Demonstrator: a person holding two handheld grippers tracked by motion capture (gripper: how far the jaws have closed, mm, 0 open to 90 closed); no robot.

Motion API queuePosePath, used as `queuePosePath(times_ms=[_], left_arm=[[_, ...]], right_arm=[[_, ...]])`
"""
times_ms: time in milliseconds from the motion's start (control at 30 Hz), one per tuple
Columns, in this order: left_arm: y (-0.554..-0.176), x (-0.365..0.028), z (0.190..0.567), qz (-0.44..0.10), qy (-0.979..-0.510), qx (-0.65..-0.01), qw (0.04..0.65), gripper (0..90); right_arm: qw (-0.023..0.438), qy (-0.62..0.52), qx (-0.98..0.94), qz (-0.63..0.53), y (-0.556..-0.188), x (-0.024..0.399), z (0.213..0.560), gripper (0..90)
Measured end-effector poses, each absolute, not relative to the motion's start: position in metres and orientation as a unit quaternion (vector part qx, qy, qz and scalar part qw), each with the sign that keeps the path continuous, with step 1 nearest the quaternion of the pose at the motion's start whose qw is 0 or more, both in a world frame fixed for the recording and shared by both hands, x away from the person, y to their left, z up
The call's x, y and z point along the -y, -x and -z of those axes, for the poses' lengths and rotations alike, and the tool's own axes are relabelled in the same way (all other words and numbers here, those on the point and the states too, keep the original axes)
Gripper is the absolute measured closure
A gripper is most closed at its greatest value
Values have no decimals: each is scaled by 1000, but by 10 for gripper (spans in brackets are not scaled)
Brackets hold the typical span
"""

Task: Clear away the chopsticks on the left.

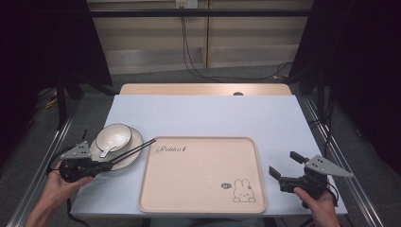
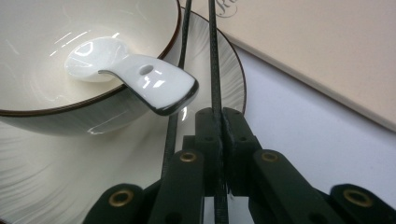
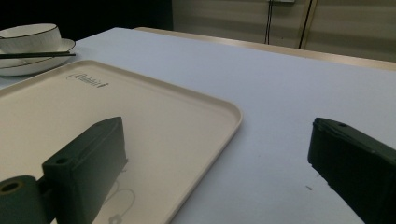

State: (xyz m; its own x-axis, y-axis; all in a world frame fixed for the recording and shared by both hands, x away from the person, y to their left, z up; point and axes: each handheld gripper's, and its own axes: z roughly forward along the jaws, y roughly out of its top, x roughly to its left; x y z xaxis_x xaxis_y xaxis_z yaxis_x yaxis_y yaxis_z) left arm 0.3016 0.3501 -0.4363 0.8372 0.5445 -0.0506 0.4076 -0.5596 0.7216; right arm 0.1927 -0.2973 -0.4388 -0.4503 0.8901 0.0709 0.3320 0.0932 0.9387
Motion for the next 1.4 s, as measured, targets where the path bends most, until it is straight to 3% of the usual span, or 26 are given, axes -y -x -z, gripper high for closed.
queuePosePath(times_ms=[767, 1400], left_arm=[[-252, -312, 423, -63, -824, -351, 440, 860], [-230, -276, 419, -60, -798, -405, 442, 859]], right_arm=[[276, -434, -689, -512, -192, 296, 438, 26], [277, -432, -688, -513, -192, 295, 438, 14]])
